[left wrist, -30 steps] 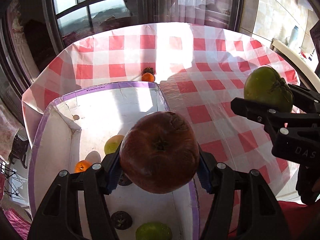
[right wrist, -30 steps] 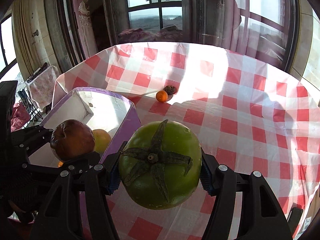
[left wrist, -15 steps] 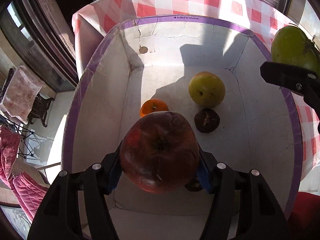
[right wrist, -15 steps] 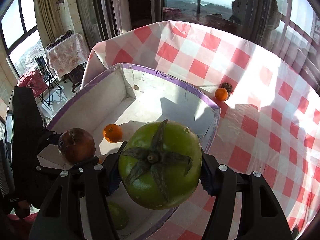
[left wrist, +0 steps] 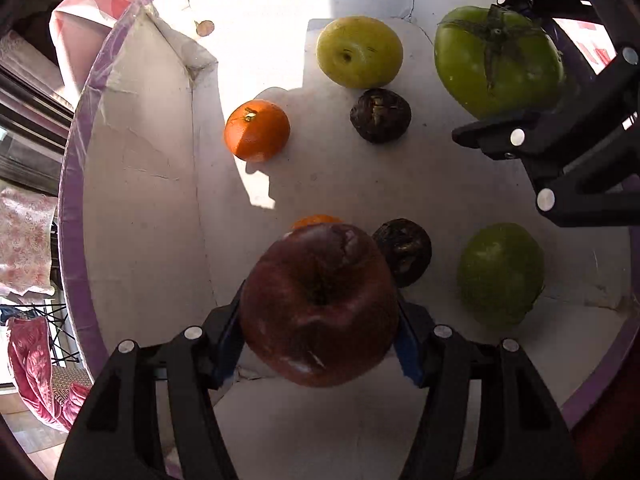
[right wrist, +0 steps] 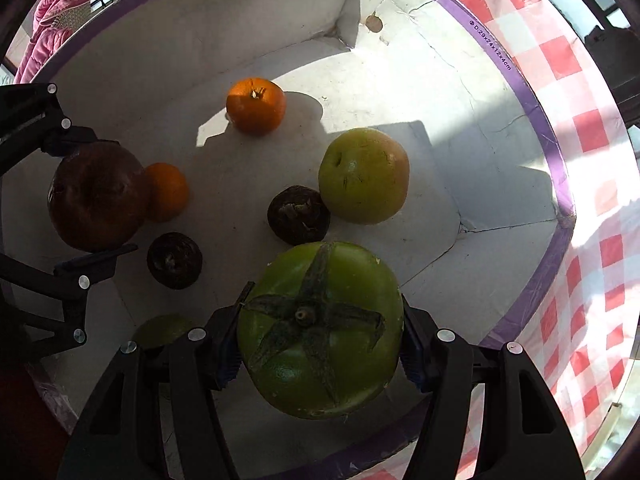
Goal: Organize fruits
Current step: 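Open the left tool to drop the apple while the right tool drops the tomato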
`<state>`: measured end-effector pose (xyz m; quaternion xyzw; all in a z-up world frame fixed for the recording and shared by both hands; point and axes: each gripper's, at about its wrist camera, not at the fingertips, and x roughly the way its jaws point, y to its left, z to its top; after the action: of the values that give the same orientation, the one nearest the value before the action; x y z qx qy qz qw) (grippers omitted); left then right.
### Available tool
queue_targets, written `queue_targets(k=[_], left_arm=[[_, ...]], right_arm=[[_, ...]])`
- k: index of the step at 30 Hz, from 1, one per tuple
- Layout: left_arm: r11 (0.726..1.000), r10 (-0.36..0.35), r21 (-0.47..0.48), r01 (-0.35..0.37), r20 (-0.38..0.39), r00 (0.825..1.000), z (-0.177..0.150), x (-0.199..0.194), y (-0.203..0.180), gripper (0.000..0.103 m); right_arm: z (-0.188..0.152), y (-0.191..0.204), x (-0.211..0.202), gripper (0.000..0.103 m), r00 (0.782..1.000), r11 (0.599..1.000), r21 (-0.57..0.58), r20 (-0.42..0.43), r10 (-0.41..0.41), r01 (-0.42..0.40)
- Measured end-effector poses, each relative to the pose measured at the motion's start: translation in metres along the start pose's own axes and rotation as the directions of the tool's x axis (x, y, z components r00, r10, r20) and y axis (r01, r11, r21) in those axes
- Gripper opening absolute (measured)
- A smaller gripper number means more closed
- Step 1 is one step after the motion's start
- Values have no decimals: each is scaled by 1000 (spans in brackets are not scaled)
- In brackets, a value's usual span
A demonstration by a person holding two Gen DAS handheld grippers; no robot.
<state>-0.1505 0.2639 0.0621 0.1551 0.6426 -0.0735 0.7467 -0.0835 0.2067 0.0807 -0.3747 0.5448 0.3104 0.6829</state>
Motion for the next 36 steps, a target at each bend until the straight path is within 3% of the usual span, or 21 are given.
queue_targets(k=[5,9,14,16,19,22,29,33,36], left_arm=[[991,26,133,-22,-27,999,-12,-1,-13,63],[990,-29,133,39,-79,996,-16,9,-10,63],[992,-22,121,43,-165,986,-18,17,-9,63],[993,-11,116,34,-194,981,-20,21,-9,63],[994,-3,107,24,-196,981,-21,22,-8,65],[996,0,89,17,-190,982,-12,17,-9,78],[998,24,68,-12,-171,985,5,11,-6,87],[998,41,48,-36,-120,992,3,0,-2,93],[999,47,10,-46,-57,997,-4,-18,2,95]], right_arm=[[5,29,5,61,991,965,-231,-25,-133,124],[9,32,21,61,988,972,-234,-138,-71,37],[4,32,48,61,971,979,-202,-233,-47,-1],[3,31,50,61,969,983,-178,-248,0,-46],[2,32,51,63,962,981,-180,-274,15,-67],[4,32,48,74,966,984,-170,-257,-1,-44],[2,32,32,80,979,987,-157,-202,6,-39],[7,30,1,80,996,989,-148,-91,-17,4],[13,13,-39,84,998,995,-89,61,-27,33]])
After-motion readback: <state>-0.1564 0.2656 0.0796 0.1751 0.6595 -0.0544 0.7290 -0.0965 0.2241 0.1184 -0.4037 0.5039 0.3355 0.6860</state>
